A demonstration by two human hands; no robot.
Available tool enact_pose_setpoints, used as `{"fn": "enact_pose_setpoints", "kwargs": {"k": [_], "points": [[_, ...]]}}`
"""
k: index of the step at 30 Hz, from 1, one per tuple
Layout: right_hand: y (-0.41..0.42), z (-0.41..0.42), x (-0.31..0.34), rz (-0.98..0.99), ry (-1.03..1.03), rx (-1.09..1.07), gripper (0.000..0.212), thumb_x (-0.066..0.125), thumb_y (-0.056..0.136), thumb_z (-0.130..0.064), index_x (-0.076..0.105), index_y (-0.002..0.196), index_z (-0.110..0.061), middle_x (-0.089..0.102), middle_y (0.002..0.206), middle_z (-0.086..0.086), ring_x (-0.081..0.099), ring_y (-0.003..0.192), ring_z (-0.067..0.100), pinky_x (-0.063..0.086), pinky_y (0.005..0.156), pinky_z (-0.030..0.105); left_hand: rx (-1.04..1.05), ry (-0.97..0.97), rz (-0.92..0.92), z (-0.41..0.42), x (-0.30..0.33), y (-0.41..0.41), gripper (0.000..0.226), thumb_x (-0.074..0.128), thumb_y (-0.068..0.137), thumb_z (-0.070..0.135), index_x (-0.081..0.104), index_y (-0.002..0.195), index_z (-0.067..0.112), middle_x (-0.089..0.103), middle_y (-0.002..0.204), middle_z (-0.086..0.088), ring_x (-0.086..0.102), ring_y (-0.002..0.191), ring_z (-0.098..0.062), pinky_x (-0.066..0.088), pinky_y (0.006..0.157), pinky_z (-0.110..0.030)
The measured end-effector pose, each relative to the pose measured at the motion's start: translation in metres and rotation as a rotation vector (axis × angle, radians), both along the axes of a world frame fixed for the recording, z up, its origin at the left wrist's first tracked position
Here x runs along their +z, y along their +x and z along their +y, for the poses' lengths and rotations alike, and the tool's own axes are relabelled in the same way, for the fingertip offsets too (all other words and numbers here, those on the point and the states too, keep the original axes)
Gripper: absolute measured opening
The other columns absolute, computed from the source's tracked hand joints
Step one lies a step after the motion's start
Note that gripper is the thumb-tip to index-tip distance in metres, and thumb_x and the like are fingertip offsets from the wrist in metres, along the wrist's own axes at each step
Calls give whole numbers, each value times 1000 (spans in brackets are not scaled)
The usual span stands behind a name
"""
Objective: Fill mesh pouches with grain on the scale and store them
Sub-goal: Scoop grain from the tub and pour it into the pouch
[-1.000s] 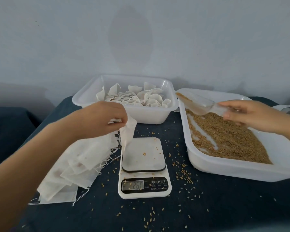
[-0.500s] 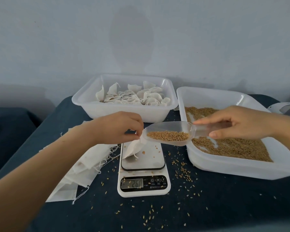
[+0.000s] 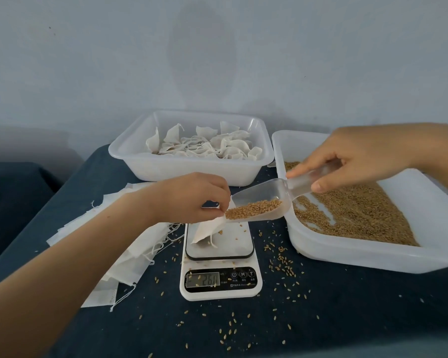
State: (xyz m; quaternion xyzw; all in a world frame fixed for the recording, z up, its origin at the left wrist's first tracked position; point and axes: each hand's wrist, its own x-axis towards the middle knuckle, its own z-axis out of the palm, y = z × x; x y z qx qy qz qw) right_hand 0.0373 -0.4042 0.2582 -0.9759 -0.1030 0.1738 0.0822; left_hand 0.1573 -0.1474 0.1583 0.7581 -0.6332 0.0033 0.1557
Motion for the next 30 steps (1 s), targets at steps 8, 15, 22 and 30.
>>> {"fn": "enact_pose_setpoints", "kwargs": {"k": [8, 15, 22, 30], "points": [[23, 35, 39, -9, -156, 23, 35, 63, 78, -42, 62, 112, -51, 66, 68, -22, 59, 55, 0, 39, 58, 5, 9, -33, -8, 1, -1, 2, 5, 66, 83, 7, 71, 82, 9, 65, 98, -3, 60, 85, -17, 43, 76, -21], [30, 52, 50, -14, -197, -2, 28, 68, 77, -37, 66, 102, -49, 69, 70, -11, 57, 50, -4, 37, 55, 3, 12, -62, -3, 4, -4, 4, 4, 66, 83, 8, 69, 81, 11, 64, 97, -2, 60, 83, -17, 43, 74, -22], [31, 64, 54, -34, -283, -22, 24, 68, 77, -37, 66, 98, -50, 67, 67, -16, 57, 51, -4, 36, 56, 15, 22, -76, 1, 6, -5, 7, 6, 65, 84, 8, 68, 80, 11, 64, 95, 1, 59, 78, -14, 41, 71, -14], [-4, -20, 31, -140, 221, -350, 27, 65, 82, -28, 66, 104, -45, 72, 76, -6, 54, 50, 1, 40, 57, 25, 143, -80, -42, 16, -5, 12, 5, 62, 87, 14, 66, 84, 14, 62, 87, 6, 55, 76, -10, 45, 74, -28]]}}
